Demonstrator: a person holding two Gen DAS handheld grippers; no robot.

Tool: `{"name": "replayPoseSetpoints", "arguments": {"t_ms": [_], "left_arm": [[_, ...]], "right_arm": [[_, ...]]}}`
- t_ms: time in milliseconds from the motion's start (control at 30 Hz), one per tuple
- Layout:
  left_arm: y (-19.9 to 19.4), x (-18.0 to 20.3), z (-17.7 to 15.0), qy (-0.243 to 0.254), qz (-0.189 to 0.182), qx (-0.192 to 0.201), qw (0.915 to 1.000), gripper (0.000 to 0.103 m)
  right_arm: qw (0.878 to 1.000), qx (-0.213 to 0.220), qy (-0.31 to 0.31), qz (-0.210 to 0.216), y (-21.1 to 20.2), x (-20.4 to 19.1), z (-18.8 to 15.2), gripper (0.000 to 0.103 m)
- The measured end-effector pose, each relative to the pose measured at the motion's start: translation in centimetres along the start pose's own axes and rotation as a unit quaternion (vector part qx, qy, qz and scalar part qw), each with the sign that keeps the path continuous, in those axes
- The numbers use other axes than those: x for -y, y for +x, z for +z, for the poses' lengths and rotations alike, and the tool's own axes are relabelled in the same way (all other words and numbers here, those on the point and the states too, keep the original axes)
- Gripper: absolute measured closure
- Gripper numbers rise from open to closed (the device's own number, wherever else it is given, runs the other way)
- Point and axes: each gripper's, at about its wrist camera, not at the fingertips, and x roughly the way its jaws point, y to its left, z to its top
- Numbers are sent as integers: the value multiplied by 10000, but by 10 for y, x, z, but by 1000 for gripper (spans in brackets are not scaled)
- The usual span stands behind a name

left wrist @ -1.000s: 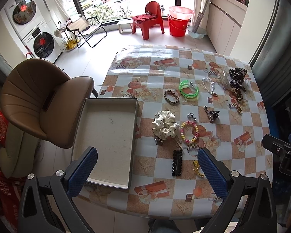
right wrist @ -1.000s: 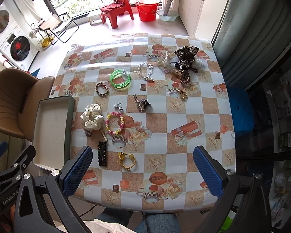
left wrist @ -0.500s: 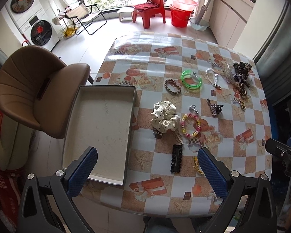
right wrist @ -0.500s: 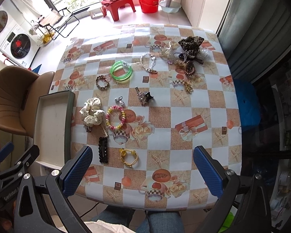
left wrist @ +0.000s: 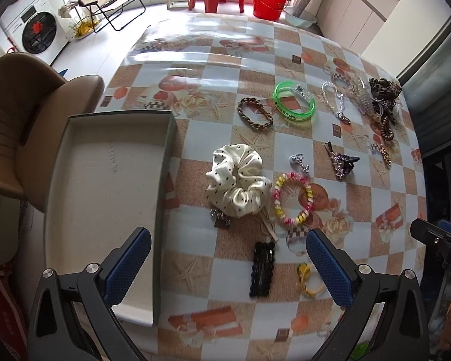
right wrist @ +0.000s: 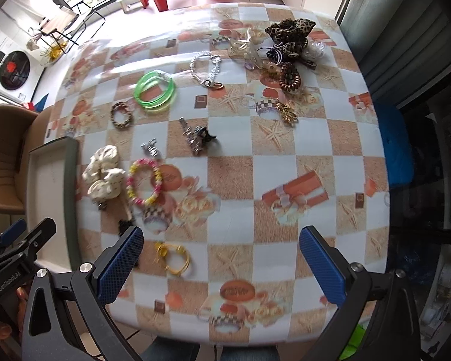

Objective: Organize jewelry
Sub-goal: 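Grasp the cream polka-dot scrunchie with the left gripper while the right grasps the black claw clip, then carry both items to the grey tray and open both grippers to release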

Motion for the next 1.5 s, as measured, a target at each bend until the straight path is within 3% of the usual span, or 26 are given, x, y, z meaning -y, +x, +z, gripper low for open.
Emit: {"name": "replayPoseSetpoints", "arguments": {"t_ms": [233, 567, 600, 700, 767, 933, 1000, 1067, 1200, 1300, 1500], "left_arm": [[54, 13, 25, 151, 52, -69, 9998, 0], [105, 20, 41, 189, 205, -250, 9993, 1], [108, 20, 42, 190, 214, -265, 9992, 7], [115, 20, 43, 179, 236, -308, 9991, 9], [117, 21, 44, 164, 261, -295, 9991, 16], [120, 20, 43, 177, 244, -284, 9991, 29], [119, 19, 42, 161, 265, -263, 9992, 29], [119, 19, 41, 138, 259, -233, 9993, 36], [114, 18, 38, 124, 165, -173, 9996, 67], [109, 18, 39, 146, 115, -70, 9998, 79], [82, 18, 41, 45, -60, 187, 9998, 79]], "right_arm": [[9997, 119, -187, 118, 47, 0, 36, 2], [9972, 69, -640, 390, 103, -12, 69, 30], [9969, 69, -662, 408, 106, -13, 71, 33], [9966, 51, -651, 511, 115, -13, 76, 40], [9963, 35, -647, 561, 120, -15, 79, 46], [9955, -57, -662, 673, 130, -18, 80, 69], [9954, -54, -639, 712, 132, -17, 80, 77], [9953, -15, -609, 752, 131, -15, 80, 77], [9951, 90, -621, 771, 126, -14, 79, 78], [9949, 114, -603, 803, 120, -12, 76, 78], [9943, 133, -556, 899, 103, -9, 72, 78]]}}
